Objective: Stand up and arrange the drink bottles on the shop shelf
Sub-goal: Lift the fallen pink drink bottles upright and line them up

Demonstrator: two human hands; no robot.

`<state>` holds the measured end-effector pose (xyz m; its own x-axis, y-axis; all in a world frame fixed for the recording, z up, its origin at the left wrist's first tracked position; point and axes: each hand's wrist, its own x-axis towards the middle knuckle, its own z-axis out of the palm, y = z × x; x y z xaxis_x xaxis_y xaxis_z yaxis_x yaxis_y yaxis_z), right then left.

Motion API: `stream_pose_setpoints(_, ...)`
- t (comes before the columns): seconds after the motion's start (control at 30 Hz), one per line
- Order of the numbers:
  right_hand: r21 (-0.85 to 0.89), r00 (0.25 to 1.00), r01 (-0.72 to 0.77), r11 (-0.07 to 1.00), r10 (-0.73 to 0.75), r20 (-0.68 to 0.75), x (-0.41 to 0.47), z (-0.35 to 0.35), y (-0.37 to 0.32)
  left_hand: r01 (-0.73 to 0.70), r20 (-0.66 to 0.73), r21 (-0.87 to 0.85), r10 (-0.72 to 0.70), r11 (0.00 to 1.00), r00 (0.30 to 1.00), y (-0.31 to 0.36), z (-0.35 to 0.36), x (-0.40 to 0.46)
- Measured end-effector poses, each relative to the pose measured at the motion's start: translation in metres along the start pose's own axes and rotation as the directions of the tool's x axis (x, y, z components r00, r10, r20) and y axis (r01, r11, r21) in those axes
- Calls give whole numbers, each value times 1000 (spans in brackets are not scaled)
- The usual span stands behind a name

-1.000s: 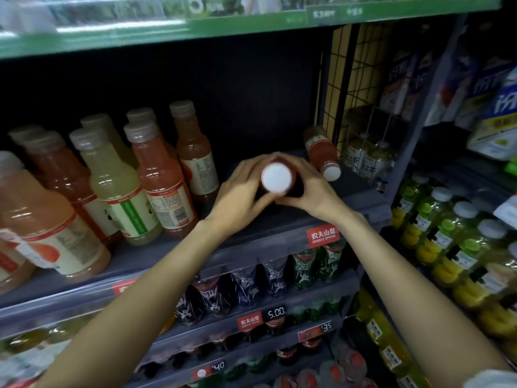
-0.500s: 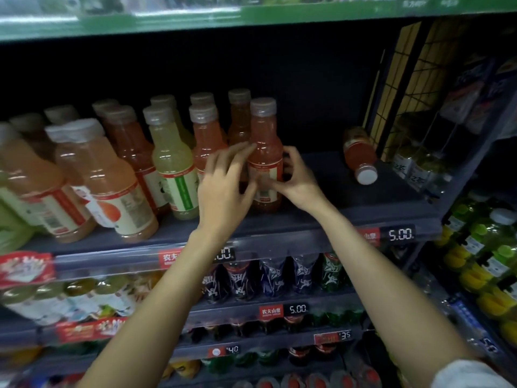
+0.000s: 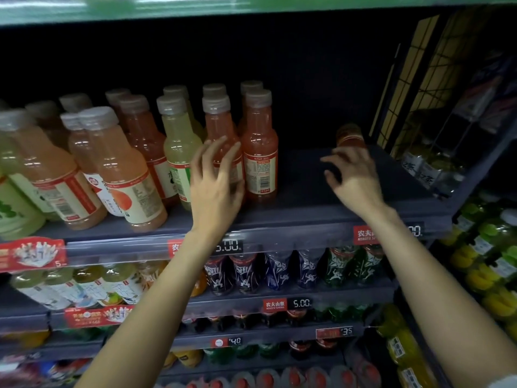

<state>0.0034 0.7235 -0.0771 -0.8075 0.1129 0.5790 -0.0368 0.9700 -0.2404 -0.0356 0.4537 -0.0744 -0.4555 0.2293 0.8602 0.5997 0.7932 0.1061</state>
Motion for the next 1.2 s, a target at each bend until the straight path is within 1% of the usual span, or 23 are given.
stream_pose_setpoints(0.03, -116, 993, -72, 991, 82, 90, 2, -2, 7, -2, 1, -8, 2, 1000, 1000, 0, 0, -1)
stream_pose_setpoints(0.07, -176, 969, -137, 975, 169, 178, 4, -4, 9, 0, 3, -16, 0, 1000, 1000, 0, 1, -1)
stream_pose_setpoints(0.1, -181, 939, -193, 964, 235, 251, 5, -5, 9, 4, 5, -25, -4, 1000, 1000, 1, 1, -2)
stream_pose_setpoints(0.13, -158, 919, -227, 961, 265, 292, 5, -5, 7, 8, 6, -32, -8, 999, 1000, 3, 1, -2)
stream_pose_setpoints(0.17, -133, 917, -235, 963, 266, 299, 5, -5, 5, 12, 5, -32, -12, 999, 1000, 4, 2, -3)
stream_pose_setpoints(0.23, -113, 935, -219, 969, 242, 261, 3, -6, -2, 9, -17, -27, -9, 1000, 1000, 5, 2, -3)
stream_pose_setpoints(0.37, -85, 958, -131, 988, 148, 245, -11, -23, -21, -68, -75, -94, 61, 993, 995, 19, -2, -3)
stream_pose_setpoints(0.43, -54, 973, -100, 994, 109, 202, -16, -37, -28, -99, -62, -122, 92, 988, 994, 27, -1, -2)
stream_pose_setpoints(0.5, -106, 988, -35, 994, 51, 148, -14, -47, -26, -85, -22, -128, 83, 988, 996, 31, 1, -2)
stream_pose_setpoints(0.53, -150, 989, 14, 989, 8, 146, -12, -48, -21, -62, 1, -119, 63, 991, 998, 31, 3, -2)
stream_pose_setpoints(0.57, -199, 982, 81, 977, -44, 182, -8, -47, -15, -38, 20, -102, 40, 994, 999, 30, 4, -3)
stream_pose_setpoints(0.6, -234, 964, 154, 960, -94, 250, -4, -43, -8, -20, 37, -77, 23, 997, 999, 28, 6, -4)
stream_pose_setpoints(0.67, -236, 915, 275, 932, -178, 363, 1, -33, 3, -14, 63, -32, 16, 999, 998, 24, 8, -8)
stream_pose_setpoints(0.7, -215, 900, 319, 923, -224, 374, 5, -28, 5, -23, 72, -21, 25, 1000, 997, 22, 8, -10)
stream_pose_setpoints(0.77, -188, 888, 376, 907, -295, 351, 12, -20, 5, -40, 84, -29, 42, 999, 996, 20, 8, -11)
stream_pose_setpoints(0.87, -186, 872, 387, 903, -293, 392, 19, -19, 1, -30, 49, -92, 34, 995, 998, 17, 2, -7)
stream_pose_setpoints(0.93, -173, 879, 411, 895, -339, 336, 14, -21, 1, 35, 18, -154, -33, 987, 999, 14, -4, -4)
stream_pose_setpoints(0.97, -158, 887, 422, 893, -370, 278, 11, -24, 1, 83, 17, -180, -81, 980, 997, 12, -8, -1)
stream_pose_setpoints(1.03, -73, 925, 364, 929, -350, 150, 4, -29, -5, 178, 42, -204, -173, 963, 984, 11, -14, 1)
stream_pose_setpoints(1.07, 2, 952, 294, 956, -294, 87, 3, -33, -11, 214, 62, -210, -206, 954, 977, 11, -16, 3)
stream_pose_setpoints(1.13, 203, 994, 110, 973, -109, -15, 5, -43, -27, 259, 100, -208, -243, 943, 965, 12, -18, 6)
stream_pose_setpoints(1.2, 404, 997, -41, 914, 66, -46, 13, -49, -43, 263, 125, -166, -244, 950, 962, 12, -17, 7)
